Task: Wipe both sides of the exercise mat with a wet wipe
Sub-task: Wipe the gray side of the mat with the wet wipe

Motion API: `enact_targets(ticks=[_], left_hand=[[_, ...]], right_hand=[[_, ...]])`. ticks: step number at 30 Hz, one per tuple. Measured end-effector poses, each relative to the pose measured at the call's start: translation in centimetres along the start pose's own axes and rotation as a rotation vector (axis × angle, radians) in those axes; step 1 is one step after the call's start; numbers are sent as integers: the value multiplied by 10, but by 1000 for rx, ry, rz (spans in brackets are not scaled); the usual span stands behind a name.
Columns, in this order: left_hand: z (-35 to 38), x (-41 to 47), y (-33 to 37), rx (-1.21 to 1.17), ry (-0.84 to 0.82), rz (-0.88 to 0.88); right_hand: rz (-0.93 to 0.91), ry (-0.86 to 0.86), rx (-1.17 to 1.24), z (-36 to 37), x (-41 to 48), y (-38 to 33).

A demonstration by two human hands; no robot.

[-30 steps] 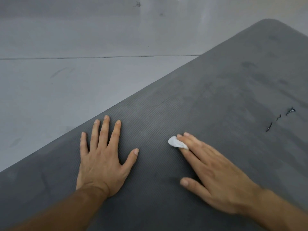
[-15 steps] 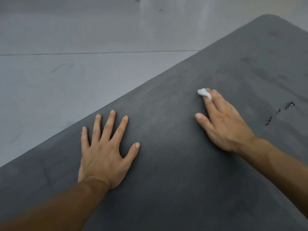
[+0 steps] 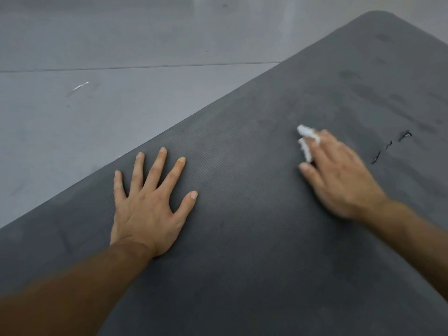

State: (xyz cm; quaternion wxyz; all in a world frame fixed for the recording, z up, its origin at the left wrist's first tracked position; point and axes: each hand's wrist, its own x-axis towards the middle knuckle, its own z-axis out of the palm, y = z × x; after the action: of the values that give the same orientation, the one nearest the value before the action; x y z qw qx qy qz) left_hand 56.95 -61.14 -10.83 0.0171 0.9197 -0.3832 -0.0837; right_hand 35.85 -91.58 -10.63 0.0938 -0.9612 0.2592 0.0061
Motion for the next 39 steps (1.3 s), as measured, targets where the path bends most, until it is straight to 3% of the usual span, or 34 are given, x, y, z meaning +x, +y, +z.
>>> enact_targets(ticks=[4,6,11,16,21,33,39], left_hand=[[-1,-1,-1,9,-1,7],[-1,-1,0,12,-4,21],[0,1,0,10,-3,62],[-4,14,2,78,-51,302],[-6,23,5,61,-68,317],[-8,140,180,6,-91,452],[-7,154,218,9,-84,465]], right_hand=[[262,65,37,-10,7,58],[289,62,80,-8,2,59],[-12,-54,46,-3,-32,22],[-256,-95,-93,-11,-49,43],[131,-16,2,-21,-8,115],[136,65,20,-15,-2,121],[150,97,48,-18,-2,118]])
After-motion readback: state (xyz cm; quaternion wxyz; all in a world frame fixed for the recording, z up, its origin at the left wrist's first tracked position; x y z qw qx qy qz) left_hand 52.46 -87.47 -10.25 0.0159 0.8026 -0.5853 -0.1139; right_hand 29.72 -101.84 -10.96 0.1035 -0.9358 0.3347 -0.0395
